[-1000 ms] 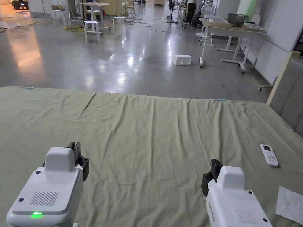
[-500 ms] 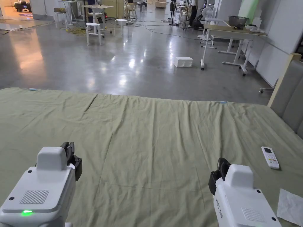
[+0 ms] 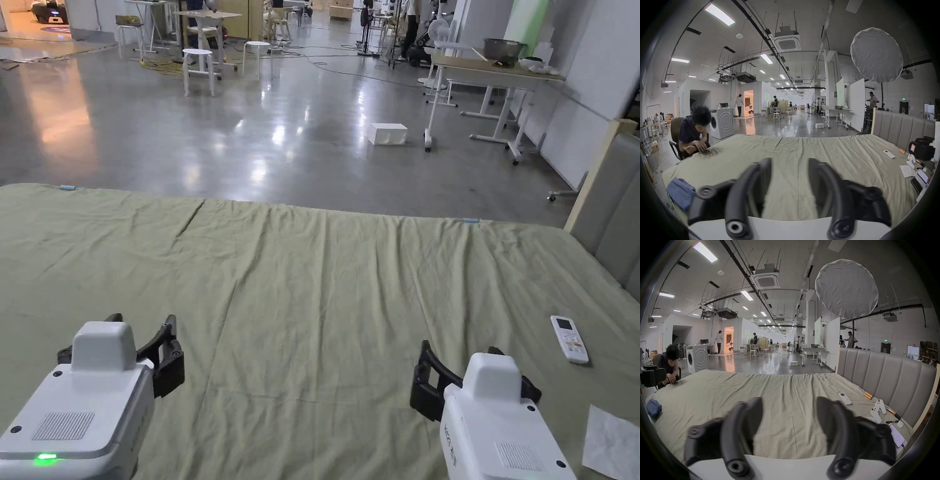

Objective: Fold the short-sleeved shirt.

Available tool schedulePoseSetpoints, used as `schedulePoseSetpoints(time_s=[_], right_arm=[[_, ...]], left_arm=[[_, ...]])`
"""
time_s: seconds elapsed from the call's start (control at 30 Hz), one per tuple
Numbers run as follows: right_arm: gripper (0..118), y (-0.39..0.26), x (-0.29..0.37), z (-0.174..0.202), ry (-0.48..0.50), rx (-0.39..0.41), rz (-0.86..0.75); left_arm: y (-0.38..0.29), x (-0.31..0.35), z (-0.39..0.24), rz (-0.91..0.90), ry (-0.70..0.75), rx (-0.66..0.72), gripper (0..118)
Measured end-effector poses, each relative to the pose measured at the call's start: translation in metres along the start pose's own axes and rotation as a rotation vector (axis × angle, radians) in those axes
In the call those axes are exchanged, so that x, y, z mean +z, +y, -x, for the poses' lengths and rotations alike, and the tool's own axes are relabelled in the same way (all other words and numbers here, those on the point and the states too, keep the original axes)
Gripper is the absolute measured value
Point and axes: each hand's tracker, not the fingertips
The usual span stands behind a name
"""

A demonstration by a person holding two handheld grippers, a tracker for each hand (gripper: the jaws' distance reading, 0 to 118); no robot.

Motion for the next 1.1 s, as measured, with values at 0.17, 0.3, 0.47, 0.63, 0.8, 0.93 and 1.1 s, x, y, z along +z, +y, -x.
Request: schedulePoseSetpoints(time_s=[0.17, 0.3, 0.47, 0.63, 0.8, 0.93, 1.1], right_arm=[[98, 0.0, 0.0, 0.004, -0.009, 0.015, -0.026], [118, 0.001, 0.0, 0.007, -0.003, 0.017, -0.046], [118, 0.002, 0.005, 0.01, -0.016, 0.053, -0.085], [118, 0.004, 0.005, 0.006, -0.019, 0.015, -0.076], [118, 0.009, 0.002, 0.004, -0.042, -0.083, -0.026], [118, 0.011, 0.002, 0.0, -0.009, -0.153, -0.007], [118, 0.021, 0.003, 0.002, -0.049, -0.207, 0.042]], left_arm=[[0.001, 0.0, 0.001, -0.011, 0.013, -0.01, 80], [0.002, -0.001, 0.002, -0.019, 0.02, -0.013, 93], [0.001, 0.001, 0.004, -0.038, 0.033, -0.036, 97], [0.002, 0.005, 0.008, -0.061, 0.017, -0.05, 104], [0.002, 0.004, 0.011, -0.051, 0.0, -0.01, 105], [0.002, 0.005, 0.012, -0.043, -0.015, 0.007, 105], [0.002, 0.005, 0.014, -0.023, -0.034, 0.05, 105]])
